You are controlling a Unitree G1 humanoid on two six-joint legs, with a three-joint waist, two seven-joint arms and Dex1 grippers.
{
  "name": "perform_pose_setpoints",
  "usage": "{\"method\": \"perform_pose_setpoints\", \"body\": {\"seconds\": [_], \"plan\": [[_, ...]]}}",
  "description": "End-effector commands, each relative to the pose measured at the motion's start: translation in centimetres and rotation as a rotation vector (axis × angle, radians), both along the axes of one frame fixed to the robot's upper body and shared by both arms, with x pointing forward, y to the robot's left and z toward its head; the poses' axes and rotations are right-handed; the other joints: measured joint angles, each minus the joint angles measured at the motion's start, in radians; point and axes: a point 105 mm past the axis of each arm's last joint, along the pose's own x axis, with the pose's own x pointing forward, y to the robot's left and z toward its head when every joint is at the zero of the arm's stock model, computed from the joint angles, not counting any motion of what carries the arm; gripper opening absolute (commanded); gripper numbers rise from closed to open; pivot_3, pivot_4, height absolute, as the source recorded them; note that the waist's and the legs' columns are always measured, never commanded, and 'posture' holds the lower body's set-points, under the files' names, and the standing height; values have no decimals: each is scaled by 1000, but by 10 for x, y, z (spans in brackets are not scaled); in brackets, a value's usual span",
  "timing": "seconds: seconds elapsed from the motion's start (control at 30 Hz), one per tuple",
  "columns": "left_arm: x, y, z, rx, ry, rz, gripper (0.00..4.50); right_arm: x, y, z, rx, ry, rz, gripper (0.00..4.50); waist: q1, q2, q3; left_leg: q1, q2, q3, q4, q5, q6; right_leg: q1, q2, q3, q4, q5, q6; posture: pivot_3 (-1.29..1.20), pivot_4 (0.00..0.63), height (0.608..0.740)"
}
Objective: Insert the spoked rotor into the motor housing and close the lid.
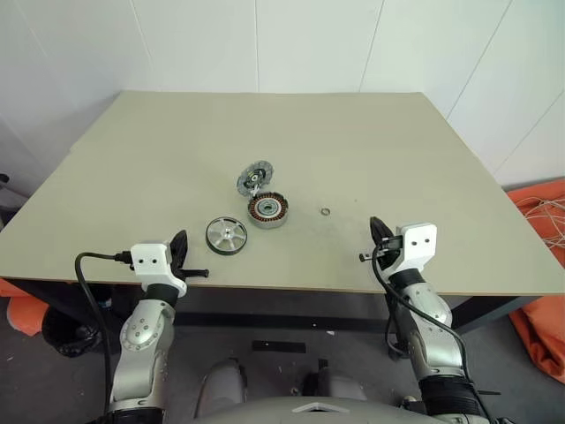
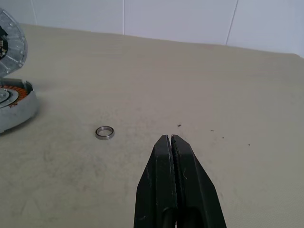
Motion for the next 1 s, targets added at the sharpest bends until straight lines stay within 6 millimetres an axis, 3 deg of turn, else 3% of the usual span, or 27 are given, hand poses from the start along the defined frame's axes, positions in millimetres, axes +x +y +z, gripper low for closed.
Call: {"method": "perform_pose_setpoints", "body": {"seconds": [0.03, 0.17, 0.27, 0.43, 0.67, 0.77, 1.0], "plan": [[1, -3, 12, 3, -43, -30, 35, 6, -6, 14, 51, -49, 26, 1, 0, 0, 0, 0, 0, 0, 0, 0, 0, 0, 0, 0, 0, 0, 0, 0, 0, 740], [1, -8, 11, -15, -42, -58, 35, 2, -3, 1, 106, 24, 113, 1, 1, 0, 0, 0, 0, 0, 0, 0, 0, 0, 0, 0, 0, 0, 0, 0, 0, 740], [1, -9, 11, -18, -41, -70, 617, -1, 3, 2, 98, 16, 139, 0, 1, 0, 0, 0, 0, 0, 0, 0, 0, 0, 0, 0, 0, 0, 0, 0, 0, 740], [1, -10, 11, -20, -39, -81, 2088, -9, 27, 23, 89, -16, 168, 1159, 1, 0, 0, 0, 0, 0, 0, 0, 0, 0, 0, 0, 0, 0, 0, 0, 0, 740], [1, -12, 10, -26, -37, -91, 4413, -32, 66, 51, 90, -27, 191, 3558, 2, 0, 0, 1, 0, 0, -1, 0, 0, 0, 0, 0, -1, 0, 0, 0, 0, 740], [2, -11, 10, -23, -36, -81, 4500, -34, 75, 57, 36, -4, 200, 4471, 1, -1, 0, 2, 0, 0, -1, 0, 0, 1, 0, 1, -2, 0, 1, 0, 0, 740], [2, -11, 10, -27, -34, -71, 4500, 7, 88, 55, -125, 197, 157, 4471, -2, -1, 0, 5, -1, 0, -2, 0, 0, 1, 0, 1, -1, -1, 1, 0, 0, 740]]}}
